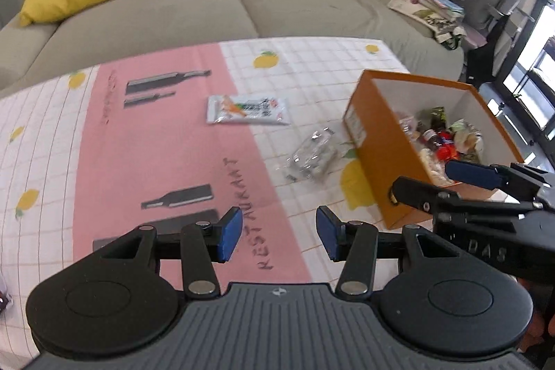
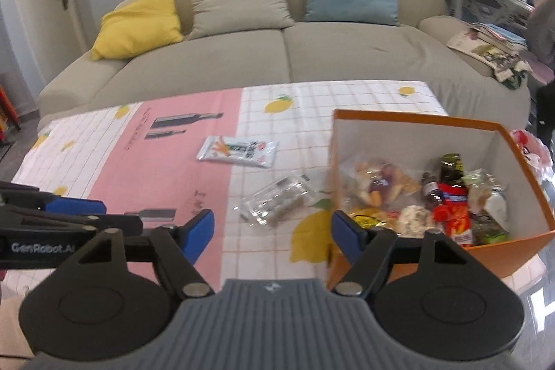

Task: Organize snacks
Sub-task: 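Withdraw both open tools from the orange box toward the remaining packets, then grasp the white breadstick packet with the left tool while the right tool grasps the clear candy bag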

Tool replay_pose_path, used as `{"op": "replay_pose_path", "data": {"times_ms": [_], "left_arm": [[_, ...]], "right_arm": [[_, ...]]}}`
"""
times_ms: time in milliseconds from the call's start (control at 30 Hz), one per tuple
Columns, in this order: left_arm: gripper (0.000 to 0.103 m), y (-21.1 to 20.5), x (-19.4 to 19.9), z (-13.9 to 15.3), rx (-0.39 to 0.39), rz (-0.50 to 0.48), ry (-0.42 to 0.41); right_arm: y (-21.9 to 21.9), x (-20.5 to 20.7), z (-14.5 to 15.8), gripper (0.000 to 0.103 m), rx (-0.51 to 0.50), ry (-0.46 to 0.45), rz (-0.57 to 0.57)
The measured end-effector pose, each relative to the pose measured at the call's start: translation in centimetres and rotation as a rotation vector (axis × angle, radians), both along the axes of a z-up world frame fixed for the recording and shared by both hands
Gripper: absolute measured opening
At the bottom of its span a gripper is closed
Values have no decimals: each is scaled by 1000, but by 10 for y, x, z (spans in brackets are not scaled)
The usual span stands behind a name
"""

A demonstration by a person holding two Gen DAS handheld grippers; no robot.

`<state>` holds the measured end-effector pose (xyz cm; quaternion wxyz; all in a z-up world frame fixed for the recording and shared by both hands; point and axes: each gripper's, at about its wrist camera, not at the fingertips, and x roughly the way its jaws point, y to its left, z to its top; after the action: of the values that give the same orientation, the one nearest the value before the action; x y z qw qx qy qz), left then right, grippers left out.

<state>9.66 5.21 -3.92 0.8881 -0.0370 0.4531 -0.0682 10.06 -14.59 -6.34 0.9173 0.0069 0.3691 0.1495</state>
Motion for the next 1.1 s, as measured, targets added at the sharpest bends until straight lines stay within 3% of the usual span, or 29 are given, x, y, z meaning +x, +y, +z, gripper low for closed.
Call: {"op": "replay_pose_path", "data": {"times_ms": [200, 333, 500, 633, 767, 867, 1100], "left_arm": [[58, 18, 14, -15, -23, -2, 34], [58, 27, 33, -28, -2, 9, 55], [58, 49, 71, -41, -35, 25, 77], [56, 57, 106, -51, -3, 32, 72], [54, 58, 139, -67, 25, 16, 49], [54, 56, 162, -80, 55, -18, 50], [54, 64, 192, -109, 43, -32, 77]], "right_arm": [[30, 11, -19, 62, -36, 33, 64], [44, 31, -35, 62, -37, 90, 41], [63, 66, -50, 62, -23, 144, -3], [71, 99, -67, 62, -19, 222, -59], [75, 131, -87, 69, -16, 302, -149], [77, 152, -101, 79, -30, 347, -217], [82, 177, -128, 79, -66, 421, -294]]}}
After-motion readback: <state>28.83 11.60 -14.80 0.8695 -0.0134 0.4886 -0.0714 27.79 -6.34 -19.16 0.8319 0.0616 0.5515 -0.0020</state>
